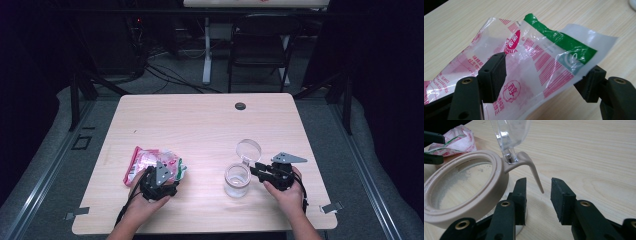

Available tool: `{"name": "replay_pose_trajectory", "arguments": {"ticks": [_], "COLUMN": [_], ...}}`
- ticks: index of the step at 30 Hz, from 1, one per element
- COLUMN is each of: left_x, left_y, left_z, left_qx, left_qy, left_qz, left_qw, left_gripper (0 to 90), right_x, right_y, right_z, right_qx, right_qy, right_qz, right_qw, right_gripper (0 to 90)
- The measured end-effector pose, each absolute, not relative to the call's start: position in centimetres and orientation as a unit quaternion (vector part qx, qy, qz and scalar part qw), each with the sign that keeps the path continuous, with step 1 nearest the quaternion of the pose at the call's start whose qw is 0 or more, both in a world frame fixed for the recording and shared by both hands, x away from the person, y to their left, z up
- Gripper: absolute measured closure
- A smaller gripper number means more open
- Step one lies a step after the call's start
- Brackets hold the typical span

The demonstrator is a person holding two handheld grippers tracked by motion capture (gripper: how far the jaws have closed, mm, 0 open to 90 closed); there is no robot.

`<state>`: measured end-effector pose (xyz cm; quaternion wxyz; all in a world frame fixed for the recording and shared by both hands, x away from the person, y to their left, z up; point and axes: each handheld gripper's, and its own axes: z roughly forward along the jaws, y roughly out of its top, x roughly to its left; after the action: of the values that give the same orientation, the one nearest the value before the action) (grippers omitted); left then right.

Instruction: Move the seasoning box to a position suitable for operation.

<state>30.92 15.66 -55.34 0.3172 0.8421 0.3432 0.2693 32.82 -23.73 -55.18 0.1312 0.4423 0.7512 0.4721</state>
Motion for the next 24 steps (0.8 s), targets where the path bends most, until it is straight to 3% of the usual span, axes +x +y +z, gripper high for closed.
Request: {"name": "replay_pose_trajectory", "arguments": {"ticks": [8,24], "left_x": [31.5,34.0], "left_y": [15.4,18.3], "left_z": [-55.3,-54.7], "left_qx": [0.839,0.81], "left_qy": [0.355,0.438], "left_qz": [0.263,0.222], "left_qw": [0.318,0.322], "left_gripper": [44.4,70.6], "right_x": [32.2,30.9], "right_y": [-24.2,-25.5], "right_z": [-55.0,-55.0], "right_qx": [0.445,0.454], "right_qy": [0.747,0.734], "right_qz": [0.474,0.482], "right_qw": [0.138,0.151], "right_gripper": [64.9,63.6]}}
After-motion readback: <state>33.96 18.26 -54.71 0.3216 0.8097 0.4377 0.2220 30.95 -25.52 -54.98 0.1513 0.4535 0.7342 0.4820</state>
